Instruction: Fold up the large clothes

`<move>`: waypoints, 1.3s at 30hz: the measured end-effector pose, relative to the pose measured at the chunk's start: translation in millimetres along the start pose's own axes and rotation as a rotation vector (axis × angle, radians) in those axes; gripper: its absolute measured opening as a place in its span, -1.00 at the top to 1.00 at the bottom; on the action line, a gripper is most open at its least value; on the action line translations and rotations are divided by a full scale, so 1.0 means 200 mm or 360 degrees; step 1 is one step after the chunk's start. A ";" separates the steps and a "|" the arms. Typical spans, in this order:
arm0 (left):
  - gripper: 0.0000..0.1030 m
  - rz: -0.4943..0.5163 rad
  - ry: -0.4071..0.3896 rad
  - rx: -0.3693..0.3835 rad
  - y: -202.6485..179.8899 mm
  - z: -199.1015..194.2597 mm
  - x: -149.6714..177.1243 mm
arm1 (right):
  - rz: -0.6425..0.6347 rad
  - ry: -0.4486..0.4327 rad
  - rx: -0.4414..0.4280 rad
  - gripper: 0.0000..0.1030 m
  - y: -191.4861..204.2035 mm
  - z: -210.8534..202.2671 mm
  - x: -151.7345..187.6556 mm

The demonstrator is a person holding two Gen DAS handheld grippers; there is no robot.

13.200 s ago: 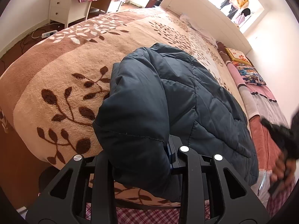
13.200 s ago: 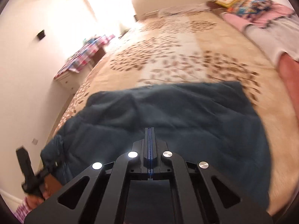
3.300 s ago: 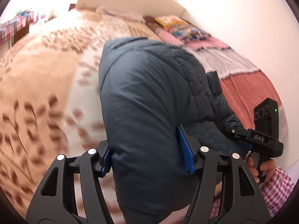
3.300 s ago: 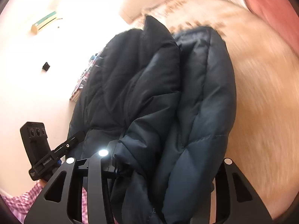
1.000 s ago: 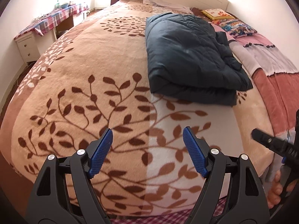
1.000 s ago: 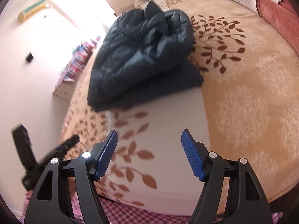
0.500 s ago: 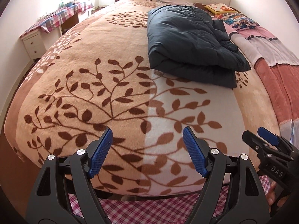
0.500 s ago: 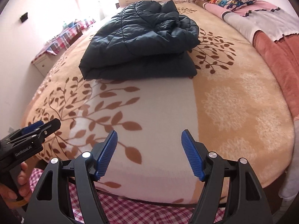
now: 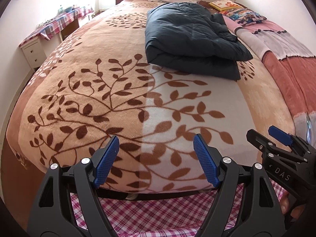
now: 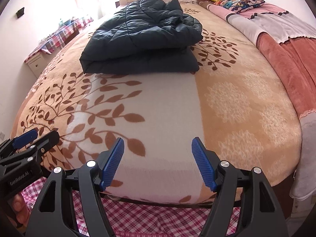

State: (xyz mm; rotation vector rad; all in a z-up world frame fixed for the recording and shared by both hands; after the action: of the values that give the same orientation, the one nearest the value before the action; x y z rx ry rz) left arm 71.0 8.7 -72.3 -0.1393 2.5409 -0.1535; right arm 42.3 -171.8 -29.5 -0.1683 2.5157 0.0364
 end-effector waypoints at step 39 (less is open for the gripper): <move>-0.48 0.0130 0.0010 -0.0053 -0.15 -0.06 0.09 | 0.0040 -0.0046 -0.0016 -0.36 -0.07 -0.08 0.11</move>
State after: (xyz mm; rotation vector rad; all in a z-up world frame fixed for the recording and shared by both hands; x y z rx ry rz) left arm 51.5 -21.8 -68.8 -0.0476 2.5515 -0.0799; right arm 18.3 -189.2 -29.2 -0.1396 2.4891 0.0612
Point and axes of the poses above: each gripper's, at about its wrist camera, not at the fingertips, and z roughly the way its jaws point, y to its left, x to its underside, the point moved 6 cm from there along z, roughly the way its jaws point, and after that the axes turned 6 degrees about -z, right-handed, at the moved point
